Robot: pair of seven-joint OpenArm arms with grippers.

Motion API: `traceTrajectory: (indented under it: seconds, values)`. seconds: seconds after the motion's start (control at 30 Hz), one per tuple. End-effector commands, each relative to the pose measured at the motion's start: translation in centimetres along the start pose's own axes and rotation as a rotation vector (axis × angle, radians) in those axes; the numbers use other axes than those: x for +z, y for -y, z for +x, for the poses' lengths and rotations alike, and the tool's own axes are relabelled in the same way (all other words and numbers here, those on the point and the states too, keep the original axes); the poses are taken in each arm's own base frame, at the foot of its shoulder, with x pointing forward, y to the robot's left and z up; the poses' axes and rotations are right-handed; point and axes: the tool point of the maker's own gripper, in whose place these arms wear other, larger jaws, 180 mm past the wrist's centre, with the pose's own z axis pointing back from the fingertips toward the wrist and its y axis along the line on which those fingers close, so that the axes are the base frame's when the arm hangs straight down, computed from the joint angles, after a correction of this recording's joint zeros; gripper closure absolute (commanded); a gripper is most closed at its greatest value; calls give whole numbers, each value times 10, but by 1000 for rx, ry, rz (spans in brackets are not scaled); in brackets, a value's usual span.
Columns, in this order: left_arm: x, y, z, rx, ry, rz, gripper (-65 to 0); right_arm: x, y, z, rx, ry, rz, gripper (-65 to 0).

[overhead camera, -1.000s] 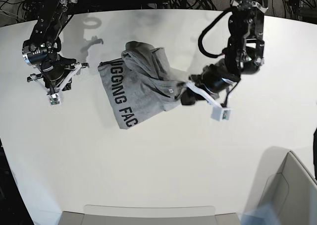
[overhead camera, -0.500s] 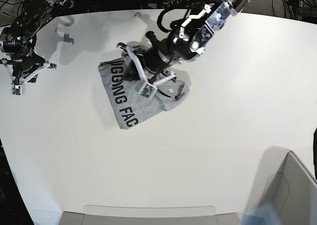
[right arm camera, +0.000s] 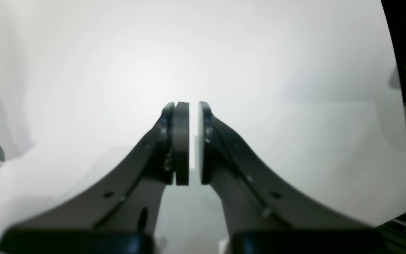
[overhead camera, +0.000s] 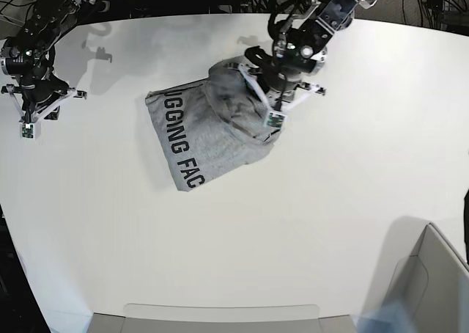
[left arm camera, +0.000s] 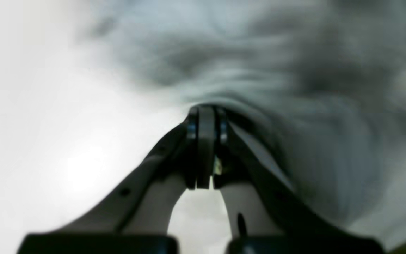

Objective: Fold the T-shirt properly
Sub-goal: 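Fold the grasped edge over the bundle with the left gripper, then grasp the bundle with both grippers and rotate it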

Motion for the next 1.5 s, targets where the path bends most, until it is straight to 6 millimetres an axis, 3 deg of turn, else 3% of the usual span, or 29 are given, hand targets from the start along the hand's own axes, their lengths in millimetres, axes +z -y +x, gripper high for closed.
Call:
traceTrajectory:
  seconds: [0.0,0.1,0.17,0.23,0.3,0.43,0.53,0.63,0.77,0.87,1.0,1.07,1.13,1.27,1.37,1.47]
  values:
    - [13,-9,18,45,79,12,0,4,4,15,4,51,-11,-52]
    - [26,-27,18,118,108,44,0,4,3,15,2,52,-8,-52]
    - [26,-23,19,114,138,34,0,4,1,14,-1,52,-3,-52]
    - [28,-3,24,78,189,-11,0,4,1,15,-2,54,-2,-52]
    - [34,33,28,15,259,-99,0,4,1,15,-2,54,-2,-52]
    - [57,99,54,-107,458,-269,0,4,0,15,-3,55,-1,-52]
    - [46,118,58,-177,455,-295,0,4,0,14,0,52,-1,-52]
    - [11,114,45,-176,340,-234,0,4,0,9,4,41,0,-52]
    - [-23,73,37,-55,186,-106,0,5,-1,8,8,40,5,-52]
    - [-16,50,35,28,156,-74,0,5,-26,15,75,75,113,-52]
    - [39,69,63,74,289,-180,0,19,-74,43,259,182,284,-51]
    - [42,84,56,51,276,-218,0,26,-97,59,315,234,339,-38]
    - [39,100,48,6,254,-247,0,31,-119,81,378,290,382,0]
    - [29,113,28,-43,201,-261,0,23,-162,115,504,332,425,0]
    - [13,110,15,-55,153,-232,0,-3,-190,124,619,270,425,0]
    - [-6,102,7,-78,112,-190,0,-35,-213,119,688,182,452,0]
